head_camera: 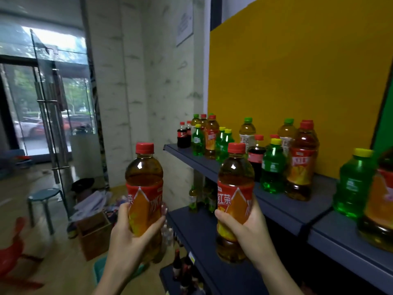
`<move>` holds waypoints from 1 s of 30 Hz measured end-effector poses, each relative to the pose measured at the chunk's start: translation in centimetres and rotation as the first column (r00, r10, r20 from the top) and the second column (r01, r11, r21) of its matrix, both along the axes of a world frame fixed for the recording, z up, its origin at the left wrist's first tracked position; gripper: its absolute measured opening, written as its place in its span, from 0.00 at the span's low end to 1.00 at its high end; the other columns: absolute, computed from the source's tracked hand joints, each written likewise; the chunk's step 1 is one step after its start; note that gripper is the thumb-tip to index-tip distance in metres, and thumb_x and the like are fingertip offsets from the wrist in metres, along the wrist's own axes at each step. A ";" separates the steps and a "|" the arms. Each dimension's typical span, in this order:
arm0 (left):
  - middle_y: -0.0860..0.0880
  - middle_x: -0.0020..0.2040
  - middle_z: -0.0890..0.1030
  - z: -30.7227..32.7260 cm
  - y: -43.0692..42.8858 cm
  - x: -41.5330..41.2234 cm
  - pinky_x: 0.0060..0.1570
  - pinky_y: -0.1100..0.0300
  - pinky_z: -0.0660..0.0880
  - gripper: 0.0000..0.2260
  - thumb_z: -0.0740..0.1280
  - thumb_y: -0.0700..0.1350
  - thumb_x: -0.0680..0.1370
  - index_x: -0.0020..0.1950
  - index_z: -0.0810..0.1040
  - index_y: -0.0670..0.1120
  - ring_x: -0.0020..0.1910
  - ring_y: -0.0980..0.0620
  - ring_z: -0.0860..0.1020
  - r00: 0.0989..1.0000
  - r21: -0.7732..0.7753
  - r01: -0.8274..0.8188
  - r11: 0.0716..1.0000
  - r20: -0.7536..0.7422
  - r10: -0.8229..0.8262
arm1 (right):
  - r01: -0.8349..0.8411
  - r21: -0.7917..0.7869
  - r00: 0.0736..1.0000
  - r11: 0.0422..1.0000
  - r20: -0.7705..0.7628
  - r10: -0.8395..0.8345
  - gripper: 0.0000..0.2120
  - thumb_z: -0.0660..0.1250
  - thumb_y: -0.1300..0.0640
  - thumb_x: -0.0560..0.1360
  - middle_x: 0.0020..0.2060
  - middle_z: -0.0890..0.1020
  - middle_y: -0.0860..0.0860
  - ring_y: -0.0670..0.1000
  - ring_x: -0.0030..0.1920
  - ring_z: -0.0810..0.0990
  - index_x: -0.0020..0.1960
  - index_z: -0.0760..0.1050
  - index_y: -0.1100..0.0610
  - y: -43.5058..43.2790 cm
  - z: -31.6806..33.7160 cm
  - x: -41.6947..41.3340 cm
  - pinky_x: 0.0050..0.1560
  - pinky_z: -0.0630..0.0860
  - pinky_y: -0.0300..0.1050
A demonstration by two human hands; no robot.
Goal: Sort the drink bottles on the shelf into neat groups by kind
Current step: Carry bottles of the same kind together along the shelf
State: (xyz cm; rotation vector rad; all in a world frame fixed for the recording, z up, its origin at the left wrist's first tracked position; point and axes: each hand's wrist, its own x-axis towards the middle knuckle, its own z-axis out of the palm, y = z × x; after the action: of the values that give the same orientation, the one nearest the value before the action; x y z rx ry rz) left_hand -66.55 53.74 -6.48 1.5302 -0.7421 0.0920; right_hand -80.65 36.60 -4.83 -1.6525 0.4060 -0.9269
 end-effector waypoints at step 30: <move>0.54 0.45 0.79 3.9 -20.0 43.6 0.41 0.64 0.75 0.20 0.73 0.51 0.61 0.48 0.68 0.57 0.41 0.64 0.78 0.938 0.062 0.335 0.940 0.073 -0.339 | 0.353 -0.078 0.935 0.932 0.071 -0.348 0.26 0.75 0.53 0.65 0.51 0.76 0.42 0.42 0.51 0.77 0.54 0.64 0.37 -14.9 2.0 40.1 0.47 0.72 0.36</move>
State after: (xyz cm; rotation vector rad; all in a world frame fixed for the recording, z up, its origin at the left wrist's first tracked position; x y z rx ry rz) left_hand -22.94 33.73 -2.60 1.4302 -1.0702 -0.1212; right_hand -40.56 21.73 -2.83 -1.6604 0.6443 -1.2699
